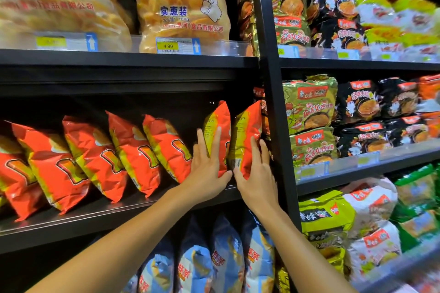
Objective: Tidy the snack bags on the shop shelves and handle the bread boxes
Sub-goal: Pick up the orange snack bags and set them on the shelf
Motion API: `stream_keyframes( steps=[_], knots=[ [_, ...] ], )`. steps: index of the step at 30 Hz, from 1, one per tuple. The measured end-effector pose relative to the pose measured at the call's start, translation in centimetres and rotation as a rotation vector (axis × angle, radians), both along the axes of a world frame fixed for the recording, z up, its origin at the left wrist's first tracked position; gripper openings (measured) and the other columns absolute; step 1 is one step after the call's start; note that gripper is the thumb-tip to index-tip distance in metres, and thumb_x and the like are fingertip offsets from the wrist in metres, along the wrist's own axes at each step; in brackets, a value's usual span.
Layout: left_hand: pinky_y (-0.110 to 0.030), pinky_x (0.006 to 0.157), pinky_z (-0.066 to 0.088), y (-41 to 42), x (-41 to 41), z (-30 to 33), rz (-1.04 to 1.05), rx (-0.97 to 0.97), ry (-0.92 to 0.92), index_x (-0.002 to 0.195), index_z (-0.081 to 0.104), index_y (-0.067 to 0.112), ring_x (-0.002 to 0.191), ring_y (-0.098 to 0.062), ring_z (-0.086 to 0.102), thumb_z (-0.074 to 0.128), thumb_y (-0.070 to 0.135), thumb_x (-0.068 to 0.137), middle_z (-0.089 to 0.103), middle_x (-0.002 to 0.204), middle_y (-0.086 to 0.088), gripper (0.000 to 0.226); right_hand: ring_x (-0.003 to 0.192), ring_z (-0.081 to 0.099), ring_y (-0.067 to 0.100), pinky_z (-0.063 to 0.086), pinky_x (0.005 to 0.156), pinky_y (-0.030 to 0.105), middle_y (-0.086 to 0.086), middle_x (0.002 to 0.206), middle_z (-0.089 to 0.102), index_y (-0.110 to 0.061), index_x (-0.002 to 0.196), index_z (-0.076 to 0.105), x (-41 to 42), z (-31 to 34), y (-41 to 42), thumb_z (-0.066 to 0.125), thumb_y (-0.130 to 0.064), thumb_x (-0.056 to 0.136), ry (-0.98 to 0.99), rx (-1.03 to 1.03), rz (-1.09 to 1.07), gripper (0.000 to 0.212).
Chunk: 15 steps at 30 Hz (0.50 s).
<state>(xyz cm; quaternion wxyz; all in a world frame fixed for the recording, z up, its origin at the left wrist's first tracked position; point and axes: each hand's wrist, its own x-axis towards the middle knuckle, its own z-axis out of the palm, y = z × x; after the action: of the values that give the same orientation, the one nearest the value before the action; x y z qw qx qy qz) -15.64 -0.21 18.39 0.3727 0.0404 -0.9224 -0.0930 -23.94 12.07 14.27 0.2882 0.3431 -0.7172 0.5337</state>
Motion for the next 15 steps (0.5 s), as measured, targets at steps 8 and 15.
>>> stream_keyframes(
  steps=[8,15],
  knots=[
    [-0.059,0.127,0.009,-0.1,-0.1,-0.1,0.056,-0.108,-0.137,0.158,-0.016,0.047,0.152,-0.032,-0.031,0.055,0.004,0.099,-0.051,0.155,0.004,0.102,0.146,0.041,0.021,0.051,0.1,0.039,-0.01,0.173,0.0,-0.038,0.165,0.004,0.0,0.1,0.2,0.064,-0.027,0.101,0.006,0.014,0.041,0.088],
    [-0.055,0.128,0.008,-0.3,2.5,0.1,0.05,-0.206,-0.113,0.159,-0.008,0.05,0.154,-0.026,-0.029,0.057,0.042,0.102,-0.045,0.159,0.012,0.087,0.142,0.019,-0.012,0.032,0.108,0.019,-0.019,0.17,0.008,-0.039,0.163,0.017,0.6,-1.3,0.9,0.07,-0.022,0.097,0.058,-0.157,0.202,0.086]
  ],
)
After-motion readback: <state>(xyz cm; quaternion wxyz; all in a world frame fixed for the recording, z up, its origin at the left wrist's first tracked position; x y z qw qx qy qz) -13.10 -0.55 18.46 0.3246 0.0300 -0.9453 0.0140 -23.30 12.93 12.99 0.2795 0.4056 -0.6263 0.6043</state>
